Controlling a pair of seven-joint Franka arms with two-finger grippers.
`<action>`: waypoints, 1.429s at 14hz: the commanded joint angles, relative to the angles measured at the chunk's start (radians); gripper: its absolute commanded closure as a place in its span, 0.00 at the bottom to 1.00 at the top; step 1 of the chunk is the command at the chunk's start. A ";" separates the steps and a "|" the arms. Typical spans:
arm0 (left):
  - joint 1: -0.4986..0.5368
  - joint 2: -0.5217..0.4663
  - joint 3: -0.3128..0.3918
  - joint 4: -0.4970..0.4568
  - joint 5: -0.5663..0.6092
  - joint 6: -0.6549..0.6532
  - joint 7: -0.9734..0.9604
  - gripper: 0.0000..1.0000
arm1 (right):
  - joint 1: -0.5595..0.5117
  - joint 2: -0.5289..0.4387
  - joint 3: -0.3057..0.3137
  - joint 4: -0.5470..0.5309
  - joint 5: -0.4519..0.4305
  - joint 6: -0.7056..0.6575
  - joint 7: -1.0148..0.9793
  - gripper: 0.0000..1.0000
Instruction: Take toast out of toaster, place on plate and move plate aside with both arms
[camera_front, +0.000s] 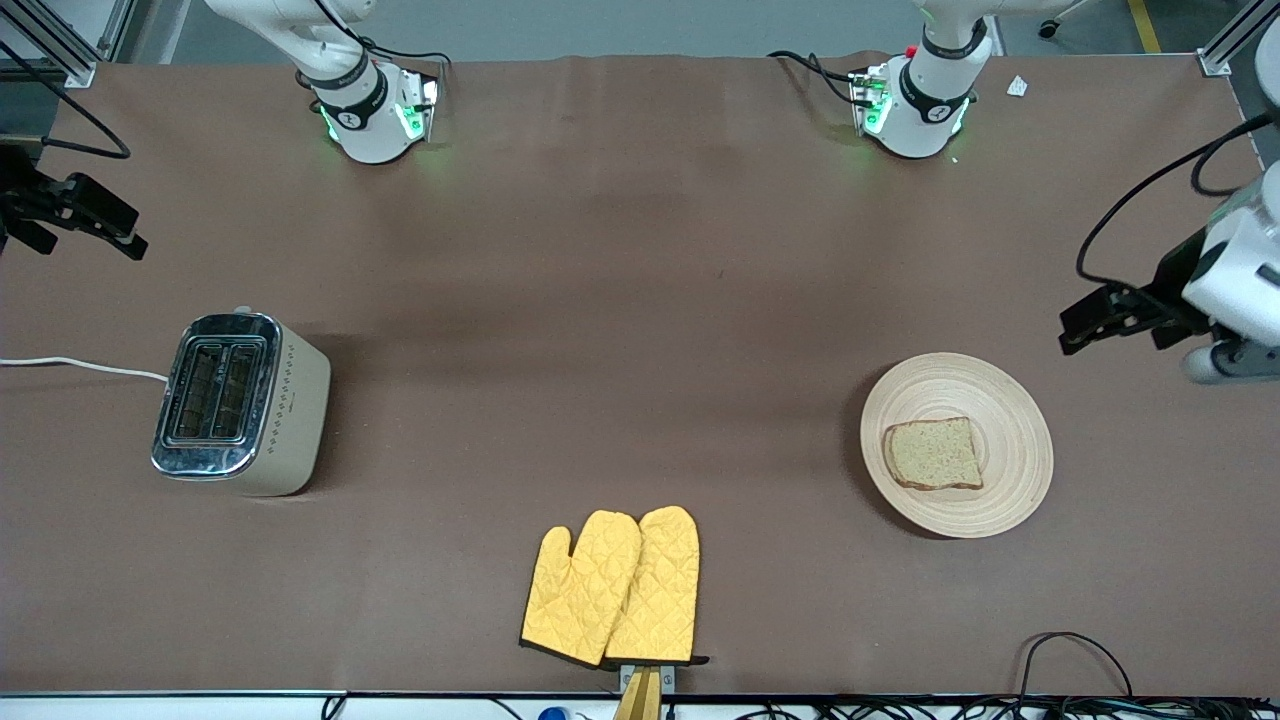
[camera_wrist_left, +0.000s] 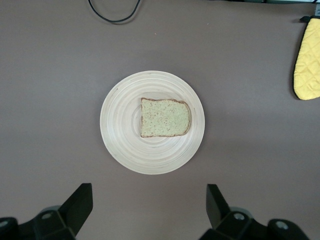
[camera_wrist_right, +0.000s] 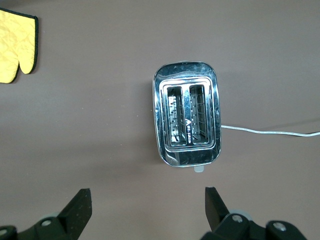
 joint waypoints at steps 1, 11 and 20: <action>-0.003 -0.107 0.018 -0.102 0.007 -0.040 0.023 0.00 | -0.002 -0.019 0.004 -0.007 -0.020 -0.007 -0.008 0.00; 0.003 -0.247 0.015 -0.232 0.007 -0.082 0.028 0.00 | -0.001 -0.020 0.004 -0.009 -0.031 -0.012 -0.008 0.00; 0.001 -0.227 0.015 -0.206 0.019 -0.083 0.023 0.00 | -0.001 -0.020 0.004 -0.009 -0.031 -0.014 -0.008 0.00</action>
